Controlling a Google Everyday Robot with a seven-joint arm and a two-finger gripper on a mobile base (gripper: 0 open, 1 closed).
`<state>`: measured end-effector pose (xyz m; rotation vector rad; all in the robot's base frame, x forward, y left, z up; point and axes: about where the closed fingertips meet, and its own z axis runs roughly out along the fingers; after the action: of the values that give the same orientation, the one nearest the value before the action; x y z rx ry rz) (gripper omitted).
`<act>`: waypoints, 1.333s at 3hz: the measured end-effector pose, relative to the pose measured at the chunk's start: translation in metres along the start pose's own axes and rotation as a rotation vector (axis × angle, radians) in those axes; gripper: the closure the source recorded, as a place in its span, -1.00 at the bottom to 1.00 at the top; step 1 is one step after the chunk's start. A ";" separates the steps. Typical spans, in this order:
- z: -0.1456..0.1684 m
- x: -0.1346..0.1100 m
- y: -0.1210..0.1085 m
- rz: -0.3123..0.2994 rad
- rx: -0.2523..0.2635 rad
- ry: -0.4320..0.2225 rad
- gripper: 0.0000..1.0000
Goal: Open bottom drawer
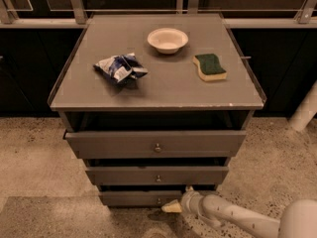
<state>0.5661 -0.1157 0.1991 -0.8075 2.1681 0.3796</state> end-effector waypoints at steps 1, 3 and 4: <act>0.012 0.003 -0.024 -0.043 0.023 0.034 -1.00; 0.009 0.011 -0.018 -0.061 0.009 0.067 -1.00; 0.000 0.033 -0.005 -0.042 -0.044 0.136 -1.00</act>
Offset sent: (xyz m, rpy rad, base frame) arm 0.0181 -0.0106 -0.0087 -0.0485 -0.0048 0.0091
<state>0.5536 -0.1336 0.1744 -0.9257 2.2716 0.3618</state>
